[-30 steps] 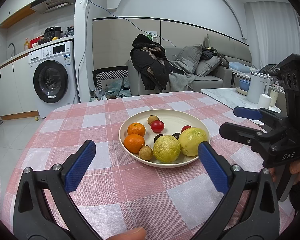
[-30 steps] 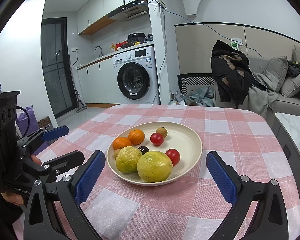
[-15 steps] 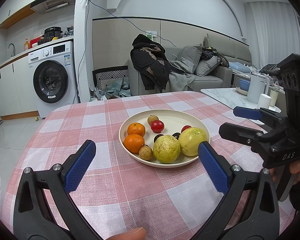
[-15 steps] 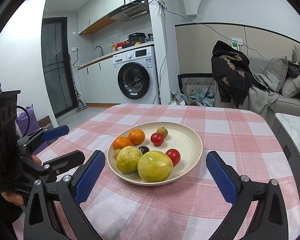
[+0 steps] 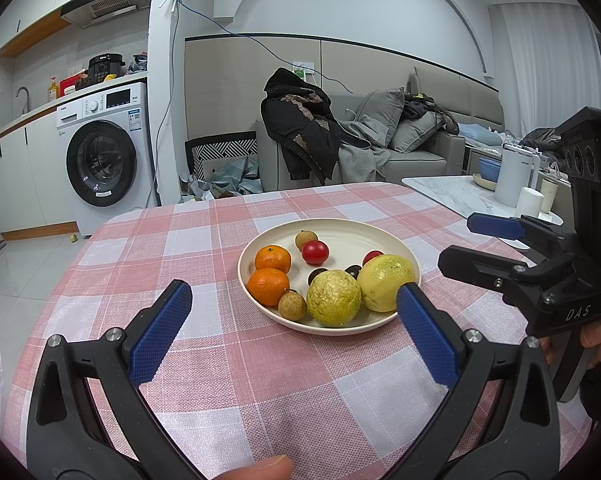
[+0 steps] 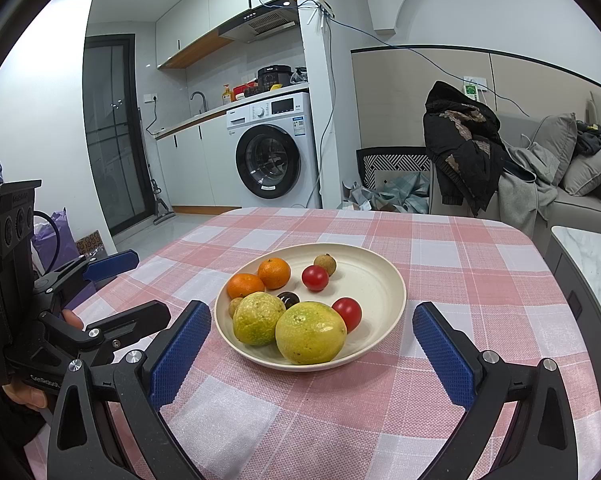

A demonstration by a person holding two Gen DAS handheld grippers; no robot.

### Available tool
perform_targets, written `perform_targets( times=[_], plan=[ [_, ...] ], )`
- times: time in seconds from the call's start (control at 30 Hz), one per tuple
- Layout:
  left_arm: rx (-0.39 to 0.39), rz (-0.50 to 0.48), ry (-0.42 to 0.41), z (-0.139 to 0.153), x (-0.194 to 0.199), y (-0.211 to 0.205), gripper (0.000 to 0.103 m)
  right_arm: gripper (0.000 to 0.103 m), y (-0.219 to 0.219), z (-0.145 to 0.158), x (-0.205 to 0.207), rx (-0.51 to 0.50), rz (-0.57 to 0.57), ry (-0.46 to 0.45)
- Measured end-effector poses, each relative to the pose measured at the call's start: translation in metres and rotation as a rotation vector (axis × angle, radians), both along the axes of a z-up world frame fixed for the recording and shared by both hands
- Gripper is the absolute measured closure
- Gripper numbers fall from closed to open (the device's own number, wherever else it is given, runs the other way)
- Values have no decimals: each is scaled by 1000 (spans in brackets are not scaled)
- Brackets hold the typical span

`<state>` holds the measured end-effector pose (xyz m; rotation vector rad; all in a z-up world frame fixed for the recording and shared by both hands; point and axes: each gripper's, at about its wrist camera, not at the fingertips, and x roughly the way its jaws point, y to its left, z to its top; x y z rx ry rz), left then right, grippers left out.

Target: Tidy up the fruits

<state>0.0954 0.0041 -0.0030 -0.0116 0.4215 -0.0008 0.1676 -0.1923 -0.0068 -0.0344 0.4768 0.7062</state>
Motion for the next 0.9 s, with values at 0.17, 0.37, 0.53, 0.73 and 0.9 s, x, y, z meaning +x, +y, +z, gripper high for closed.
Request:
perform_targets(
  times=[0.17, 0.37, 0.53, 0.73, 0.9],
  plan=[
    [0, -1, 0, 0, 0, 0, 1, 0, 0, 0, 0, -1, 1, 0],
    [0, -1, 0, 0, 0, 0, 1, 0, 0, 0, 0, -1, 1, 1],
    [0, 0, 1, 0, 0, 0, 1, 0, 0, 0, 0, -2, 1, 0],
    [-2, 1, 0, 0, -1, 0, 1, 0, 1, 0, 0, -2, 3, 1],
    [-2, 4, 1, -2, 0, -2, 1, 0, 1, -1, -1, -4, 5, -1]
  ],
)
